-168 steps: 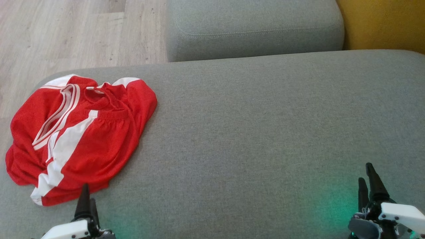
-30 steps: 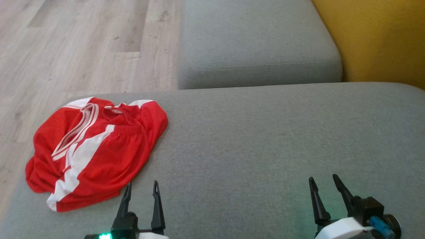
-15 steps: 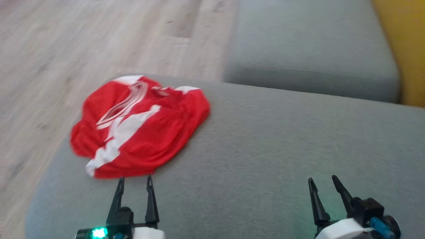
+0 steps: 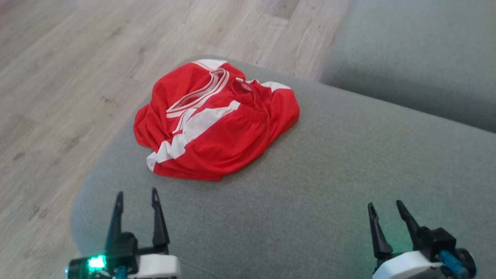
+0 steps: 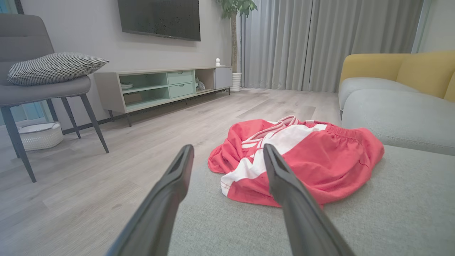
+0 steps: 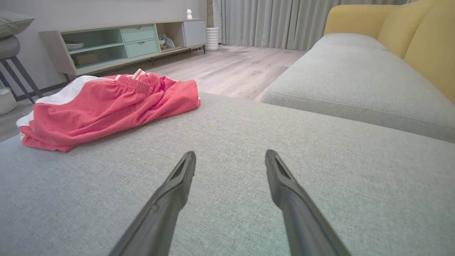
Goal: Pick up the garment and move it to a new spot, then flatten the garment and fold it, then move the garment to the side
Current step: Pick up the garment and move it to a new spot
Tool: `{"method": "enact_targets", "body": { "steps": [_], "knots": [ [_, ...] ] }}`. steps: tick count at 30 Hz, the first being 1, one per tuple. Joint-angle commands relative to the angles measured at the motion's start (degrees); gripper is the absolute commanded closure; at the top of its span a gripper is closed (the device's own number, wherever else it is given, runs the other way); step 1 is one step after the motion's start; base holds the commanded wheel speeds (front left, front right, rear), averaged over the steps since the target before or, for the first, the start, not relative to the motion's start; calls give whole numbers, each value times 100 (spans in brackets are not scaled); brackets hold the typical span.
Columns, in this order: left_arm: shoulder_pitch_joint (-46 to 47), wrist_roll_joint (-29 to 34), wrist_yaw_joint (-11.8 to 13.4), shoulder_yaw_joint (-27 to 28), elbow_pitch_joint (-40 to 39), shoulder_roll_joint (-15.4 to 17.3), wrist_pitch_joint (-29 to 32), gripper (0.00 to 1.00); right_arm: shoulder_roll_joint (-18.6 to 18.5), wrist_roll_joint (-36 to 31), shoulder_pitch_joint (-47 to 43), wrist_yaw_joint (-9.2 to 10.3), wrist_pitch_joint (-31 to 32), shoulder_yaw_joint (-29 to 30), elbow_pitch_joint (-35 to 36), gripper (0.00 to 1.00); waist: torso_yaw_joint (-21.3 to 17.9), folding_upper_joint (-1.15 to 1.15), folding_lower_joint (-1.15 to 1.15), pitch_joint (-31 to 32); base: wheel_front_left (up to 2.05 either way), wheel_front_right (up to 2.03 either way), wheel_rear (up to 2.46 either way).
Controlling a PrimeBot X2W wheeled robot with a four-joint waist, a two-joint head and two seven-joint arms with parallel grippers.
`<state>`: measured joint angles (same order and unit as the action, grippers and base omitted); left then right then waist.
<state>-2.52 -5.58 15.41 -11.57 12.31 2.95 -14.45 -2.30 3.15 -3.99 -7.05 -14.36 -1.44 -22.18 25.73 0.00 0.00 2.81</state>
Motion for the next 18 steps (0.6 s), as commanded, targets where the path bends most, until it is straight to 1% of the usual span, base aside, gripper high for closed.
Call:
{"method": "enact_targets", "body": {
  "steps": [1, 5, 9, 11, 15, 18],
  "knots": [
    [366, -15, 28, 202, -289, -7, -55, 0, -58, -101, 347, -44, -63, -54, 207, 0, -14, 0, 0, -192, 0, 0, 0],
    [465, -47, -3, 221, -493, -7, -55, 0, -58, -242, 432, -44, -63, 73, 298, 0, -120, 0, 0, -451, 0, 0, 0],
    [868, -50, -3, 229, -811, -7, -55, 0, -58, -565, 751, -44, -63, 230, 559, 0, -358, 0, 0, -1127, 0, 0, 0],
    [1208, -52, -64, 208, -861, -7, -55, 0, -65, -744, 955, -44, -63, 339, 701, 0, -442, 0, 0, -1473, 0, 0, 0],
    [2113, 57, -257, 201, -732, -7, -55, 0, -282, -942, 1292, -44, -63, 517, 950, 0, -539, 0, 0, -2111, 0, 0, 0],
    [2781, 59, -324, 165, -275, -7, -55, 0, -524, -1025, 1487, -44, -63, 625, 1070, 0, -591, 0, 0, -2469, 0, 0, 0]
  ]
}}
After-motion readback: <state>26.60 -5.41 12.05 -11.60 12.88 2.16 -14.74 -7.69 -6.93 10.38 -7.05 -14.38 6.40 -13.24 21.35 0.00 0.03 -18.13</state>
